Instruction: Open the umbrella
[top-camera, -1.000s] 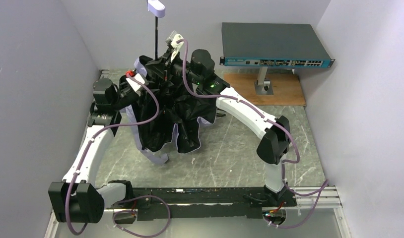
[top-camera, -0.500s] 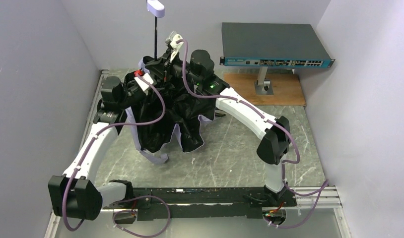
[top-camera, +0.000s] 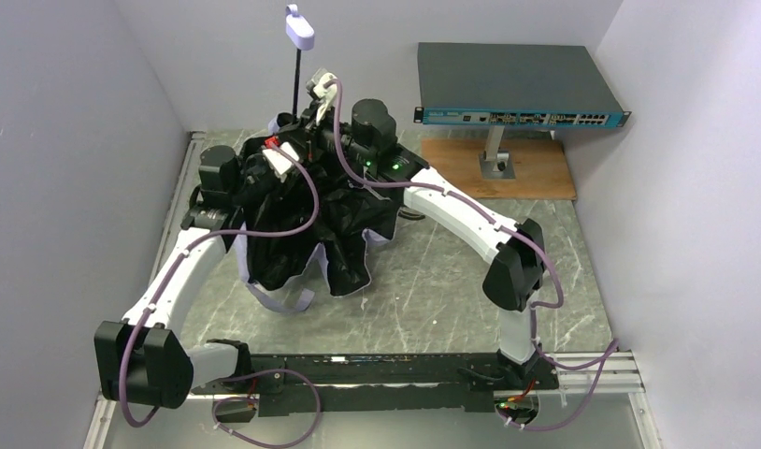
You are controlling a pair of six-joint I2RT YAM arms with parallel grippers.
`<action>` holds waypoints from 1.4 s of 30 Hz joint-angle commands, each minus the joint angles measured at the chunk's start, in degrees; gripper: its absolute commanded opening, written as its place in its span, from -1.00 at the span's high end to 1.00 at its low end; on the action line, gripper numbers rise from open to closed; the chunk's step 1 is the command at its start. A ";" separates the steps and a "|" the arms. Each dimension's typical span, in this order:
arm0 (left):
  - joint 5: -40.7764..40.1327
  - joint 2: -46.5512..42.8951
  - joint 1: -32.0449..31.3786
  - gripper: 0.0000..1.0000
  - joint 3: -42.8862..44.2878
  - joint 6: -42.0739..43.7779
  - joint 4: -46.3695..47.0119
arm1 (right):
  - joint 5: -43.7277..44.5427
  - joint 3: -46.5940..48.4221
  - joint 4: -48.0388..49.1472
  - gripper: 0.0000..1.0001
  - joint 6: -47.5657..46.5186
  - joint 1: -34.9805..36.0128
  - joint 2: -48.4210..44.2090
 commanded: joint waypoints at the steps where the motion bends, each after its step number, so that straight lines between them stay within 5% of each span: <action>1: -5.75 3.50 3.48 0.31 -4.14 5.61 -5.41 | -0.02 8.80 9.15 1.00 3.87 -0.86 -4.54; 22: -1.61 11.84 6.95 -0.02 -1.99 8.82 -8.11 | -0.56 17.17 11.85 1.00 9.30 -1.50 -3.93; 42: -3.98 15.03 12.53 -0.02 -5.14 12.29 -8.86 | 1.01 16.01 11.76 1.00 7.07 -1.63 -6.27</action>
